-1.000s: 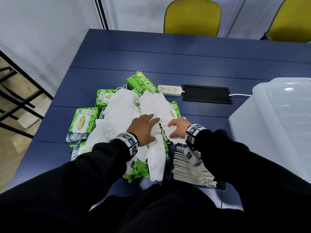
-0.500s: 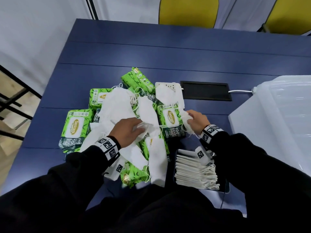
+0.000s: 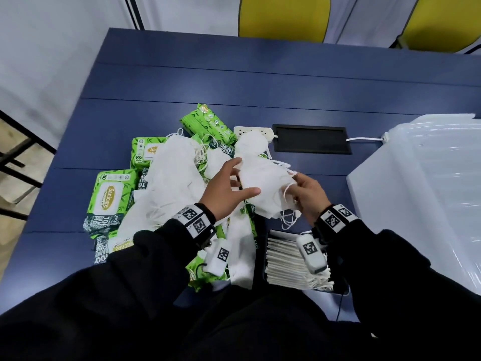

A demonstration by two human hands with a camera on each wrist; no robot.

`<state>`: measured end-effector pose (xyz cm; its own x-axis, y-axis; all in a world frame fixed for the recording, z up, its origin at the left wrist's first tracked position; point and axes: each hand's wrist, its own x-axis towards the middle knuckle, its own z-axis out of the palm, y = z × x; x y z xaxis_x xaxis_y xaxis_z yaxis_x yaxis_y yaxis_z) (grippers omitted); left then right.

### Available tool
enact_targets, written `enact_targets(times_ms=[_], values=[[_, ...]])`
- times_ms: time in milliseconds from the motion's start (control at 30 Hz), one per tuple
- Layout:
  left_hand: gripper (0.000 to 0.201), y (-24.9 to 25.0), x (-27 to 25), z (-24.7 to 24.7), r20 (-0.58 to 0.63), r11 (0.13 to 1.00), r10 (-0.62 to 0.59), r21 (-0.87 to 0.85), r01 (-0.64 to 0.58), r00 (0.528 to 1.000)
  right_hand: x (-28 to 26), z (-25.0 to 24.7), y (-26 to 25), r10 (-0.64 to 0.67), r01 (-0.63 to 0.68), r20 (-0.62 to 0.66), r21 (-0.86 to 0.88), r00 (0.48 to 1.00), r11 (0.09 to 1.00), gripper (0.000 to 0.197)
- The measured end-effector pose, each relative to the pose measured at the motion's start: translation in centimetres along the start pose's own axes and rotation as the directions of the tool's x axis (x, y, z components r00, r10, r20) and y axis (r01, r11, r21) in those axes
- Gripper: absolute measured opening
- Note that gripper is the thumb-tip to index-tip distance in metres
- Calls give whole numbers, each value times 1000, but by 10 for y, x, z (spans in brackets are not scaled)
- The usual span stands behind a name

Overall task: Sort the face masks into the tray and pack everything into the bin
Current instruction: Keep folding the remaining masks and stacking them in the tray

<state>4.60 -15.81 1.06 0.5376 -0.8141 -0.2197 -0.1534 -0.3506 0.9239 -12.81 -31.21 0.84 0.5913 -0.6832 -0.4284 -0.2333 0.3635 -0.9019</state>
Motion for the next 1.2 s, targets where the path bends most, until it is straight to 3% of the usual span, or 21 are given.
enact_targets(times_ms=[67, 200, 300, 500, 633, 700, 800, 933, 1000, 1133, 1200], values=[[82, -5, 4, 4, -36, 997, -72, -37, 71, 997, 1, 4, 3, 26, -26, 31, -2, 999, 1000, 23], [39, -15, 7, -6, -83, 988, -152, -37, 149, 985, 6, 0, 8, 57, -56, 3, -92, 998, 994, 15], [18, -23, 7, -25, -190, 983, -181, -8, 183, 965, 13, -14, 12, 57, -69, -88, -148, 995, 987, 13], [26, -37, 1, -57, -341, 944, -309, -225, 243, 888, 44, -63, 14, 59, -191, -331, -385, 942, 903, 7], [55, -39, -5, -60, -344, 917, -347, -320, 239, 873, 55, -77, -6, 63, -248, -447, -369, 892, 896, 15], [45, -40, -7, -56, -336, 908, -356, -346, 237, 872, 58, -77, -14, 83, -225, -416, -307, 906, 925, 21], [22, -37, -10, -51, -327, 894, -373, -378, 241, 868, 56, -69, -19, 192, -236, -233, -176, 953, 956, 21], [24, -43, -11, -47, -312, 889, -384, -379, 256, 869, 55, -57, -17, 303, -293, 14, -218, 953, 931, 7], [28, -45, -12, -46, -309, 893, -383, -364, 264, 871, 63, -58, -13, 297, -283, -8, -335, 955, 899, 12], [20, -48, -15, -45, -314, 898, -387, -341, 278, 867, 99, -75, -6, 71, -206, -271, -509, 960, 836, 39], [16, -49, -17, -44, -314, 901, -384, -334, 278, 868, 113, -88, -3, 54, -242, -293, -655, 955, 716, 45]])
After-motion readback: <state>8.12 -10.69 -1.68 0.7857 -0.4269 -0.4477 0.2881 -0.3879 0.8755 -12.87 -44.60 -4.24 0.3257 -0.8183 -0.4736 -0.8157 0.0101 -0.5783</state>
